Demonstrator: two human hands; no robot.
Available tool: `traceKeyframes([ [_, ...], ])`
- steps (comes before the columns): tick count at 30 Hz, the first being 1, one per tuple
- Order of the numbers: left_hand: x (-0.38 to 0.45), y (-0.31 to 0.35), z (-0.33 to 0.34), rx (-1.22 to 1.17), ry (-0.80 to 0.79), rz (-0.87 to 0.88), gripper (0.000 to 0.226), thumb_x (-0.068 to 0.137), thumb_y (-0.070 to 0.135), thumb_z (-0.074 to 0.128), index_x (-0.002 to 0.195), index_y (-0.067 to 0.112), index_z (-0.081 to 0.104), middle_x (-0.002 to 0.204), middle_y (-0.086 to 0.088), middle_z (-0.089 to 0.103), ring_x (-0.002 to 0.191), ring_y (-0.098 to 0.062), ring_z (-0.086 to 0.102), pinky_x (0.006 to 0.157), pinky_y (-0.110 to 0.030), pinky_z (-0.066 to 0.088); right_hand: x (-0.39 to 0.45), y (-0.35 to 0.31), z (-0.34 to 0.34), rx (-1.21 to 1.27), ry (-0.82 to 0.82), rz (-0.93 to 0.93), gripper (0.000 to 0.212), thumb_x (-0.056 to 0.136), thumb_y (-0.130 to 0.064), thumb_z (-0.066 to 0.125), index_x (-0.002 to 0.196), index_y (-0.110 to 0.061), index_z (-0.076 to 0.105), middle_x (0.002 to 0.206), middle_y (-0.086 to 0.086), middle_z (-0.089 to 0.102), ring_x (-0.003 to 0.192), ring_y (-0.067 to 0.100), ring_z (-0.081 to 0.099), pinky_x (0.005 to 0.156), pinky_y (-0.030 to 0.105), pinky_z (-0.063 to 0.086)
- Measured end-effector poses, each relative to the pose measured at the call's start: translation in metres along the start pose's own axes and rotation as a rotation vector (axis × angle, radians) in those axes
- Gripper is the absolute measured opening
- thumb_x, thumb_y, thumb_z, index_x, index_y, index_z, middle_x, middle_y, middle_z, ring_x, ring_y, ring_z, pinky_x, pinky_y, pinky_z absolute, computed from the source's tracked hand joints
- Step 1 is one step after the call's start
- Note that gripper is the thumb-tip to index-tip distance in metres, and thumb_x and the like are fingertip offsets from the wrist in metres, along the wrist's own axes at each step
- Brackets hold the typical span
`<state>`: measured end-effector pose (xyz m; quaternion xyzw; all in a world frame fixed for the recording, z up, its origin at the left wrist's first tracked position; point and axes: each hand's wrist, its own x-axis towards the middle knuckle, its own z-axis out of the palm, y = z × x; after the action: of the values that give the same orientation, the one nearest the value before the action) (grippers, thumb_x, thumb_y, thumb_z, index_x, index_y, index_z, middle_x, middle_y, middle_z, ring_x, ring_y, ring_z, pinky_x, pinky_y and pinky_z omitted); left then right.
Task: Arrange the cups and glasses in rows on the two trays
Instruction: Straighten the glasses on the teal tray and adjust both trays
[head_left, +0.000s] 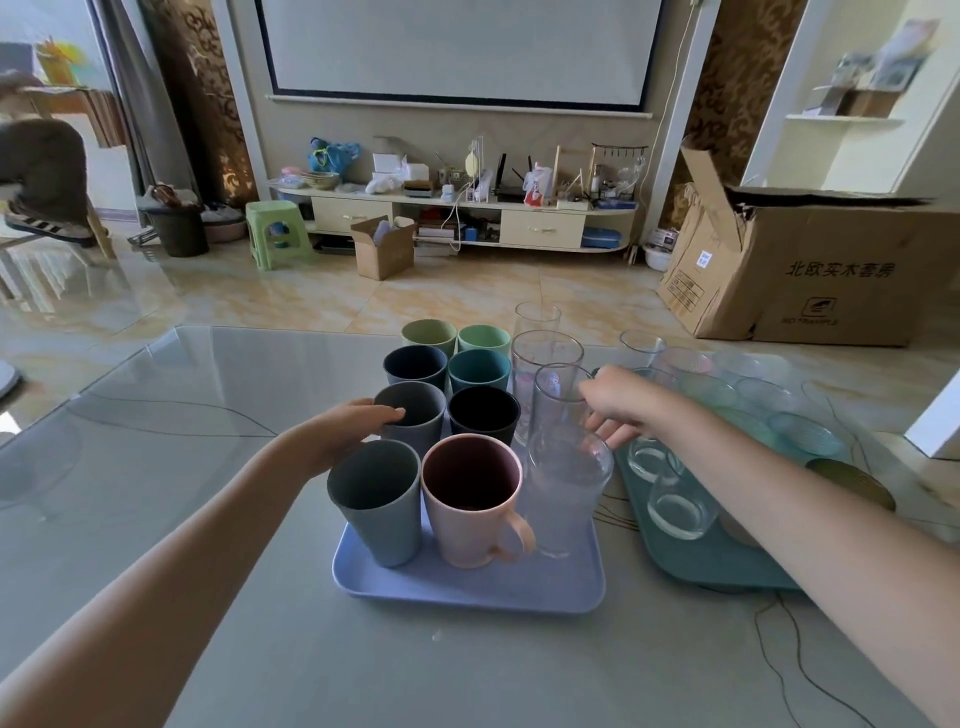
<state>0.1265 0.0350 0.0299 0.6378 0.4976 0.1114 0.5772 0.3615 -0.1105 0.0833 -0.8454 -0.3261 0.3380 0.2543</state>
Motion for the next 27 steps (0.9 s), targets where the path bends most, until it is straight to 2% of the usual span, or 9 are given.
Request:
traceKeyframes([
  [3, -0.005, 0.002, 0.002, 0.089, -0.021, -0.081, 0.039, 0.098, 0.037, 0.044, 0.109, 0.003, 0.058, 0.084, -0.012, 0.065, 0.068, -0.022, 0.063, 0.050, -0.026, 0.051, 0.001, -0.005, 0.003, -0.020, 0.059, -0.012, 0.031, 0.095, -0.003, 0.027, 0.069, 0.004, 0.042, 0.072, 0.021, 0.057, 0.067, 0.035, 0.065, 0.060, 0.035, 0.058],
  [7, -0.003, 0.001, 0.003, 0.087, -0.029, -0.134, 0.053, 0.098, 0.046, 0.038, 0.124, 0.004, 0.054, 0.106, -0.019, 0.067, 0.086, -0.030, 0.066, 0.070, -0.035, 0.054, 0.004, -0.007, 0.005, -0.036, 0.077, -0.002, 0.034, 0.096, -0.003, 0.027, 0.070, 0.007, 0.045, 0.081, 0.025, 0.059, 0.077, 0.039, 0.069, 0.069, 0.038, 0.058],
  [9, 0.001, -0.001, 0.004, 0.082, -0.032, -0.142, 0.057, 0.097, 0.051, 0.035, 0.126, 0.005, 0.053, 0.117, -0.020, 0.065, 0.101, -0.034, 0.064, 0.085, -0.040, 0.053, 0.005, -0.005, 0.006, -0.023, 0.056, 0.000, 0.034, 0.097, -0.008, 0.028, 0.083, 0.014, 0.049, 0.089, 0.028, 0.062, 0.083, 0.041, 0.070, 0.071, 0.040, 0.058],
  [11, 0.001, -0.002, 0.004, 0.067, -0.054, -0.154, 0.061, 0.096, 0.055, 0.032, 0.124, 0.005, 0.054, 0.117, -0.020, 0.064, 0.106, -0.035, 0.063, 0.094, -0.043, 0.050, 0.001, -0.005, 0.004, -0.007, 0.030, -0.015, 0.049, 0.100, -0.027, 0.029, 0.115, 0.015, 0.047, 0.096, 0.029, 0.064, 0.084, 0.040, 0.070, 0.071, 0.041, 0.058],
  [13, -0.003, 0.000, 0.002, -0.002, -0.085, -0.183, 0.064, 0.094, 0.058, 0.034, 0.122, 0.004, 0.052, 0.112, -0.020, 0.065, 0.099, -0.034, 0.064, 0.088, -0.044, 0.051, -0.008, -0.002, 0.000, -0.011, -0.007, -0.005, 0.067, 0.098, -0.050, 0.027, 0.137, 0.004, 0.035, 0.109, 0.031, 0.063, 0.084, 0.039, 0.069, 0.069, 0.041, 0.058],
  [15, -0.009, 0.003, -0.006, -0.017, -0.099, -0.215, 0.076, 0.088, 0.065, 0.037, 0.131, 0.004, 0.044, 0.126, -0.020, 0.058, 0.108, -0.034, 0.061, 0.084, -0.043, 0.053, -0.022, 0.005, -0.002, -0.054, -0.049, 0.028, 0.072, 0.095, -0.058, 0.031, 0.141, -0.002, 0.032, 0.115, 0.032, 0.059, 0.082, 0.039, 0.068, 0.066, 0.043, 0.059],
  [19, -0.025, 0.002, -0.020, 0.134, -0.137, -0.224, 0.071, 0.084, 0.064, 0.046, 0.132, 0.011, 0.045, 0.125, -0.009, 0.058, 0.104, -0.028, 0.061, 0.072, -0.039, 0.056, -0.039, 0.023, 0.011, -0.138, -0.175, 0.073, 0.046, 0.100, -0.030, 0.039, 0.130, 0.005, 0.039, 0.087, 0.024, 0.059, 0.056, 0.032, 0.066, 0.048, 0.039, 0.056],
  [23, -0.041, -0.005, -0.021, 0.216, -0.195, -0.227, 0.043, 0.085, 0.042, 0.063, 0.120, 0.018, 0.059, 0.116, -0.006, 0.065, 0.097, -0.028, 0.067, 0.077, -0.045, 0.059, -0.041, 0.023, 0.017, -0.124, -0.179, 0.108, 0.040, 0.098, -0.004, 0.023, 0.131, 0.013, 0.039, 0.115, 0.040, 0.055, 0.035, 0.029, 0.061, 0.033, 0.032, 0.051],
  [27, -0.050, -0.006, -0.012, 0.361, -0.160, -0.247, 0.034, 0.092, 0.033, 0.055, 0.117, 0.010, 0.058, 0.110, -0.009, 0.067, 0.086, -0.026, 0.070, 0.073, -0.040, 0.060, -0.046, 0.014, 0.020, -0.204, -0.173, 0.018, 0.048, 0.092, 0.009, 0.017, 0.131, 0.001, 0.044, 0.113, 0.046, 0.053, 0.038, 0.030, 0.062, 0.046, 0.037, 0.055],
])
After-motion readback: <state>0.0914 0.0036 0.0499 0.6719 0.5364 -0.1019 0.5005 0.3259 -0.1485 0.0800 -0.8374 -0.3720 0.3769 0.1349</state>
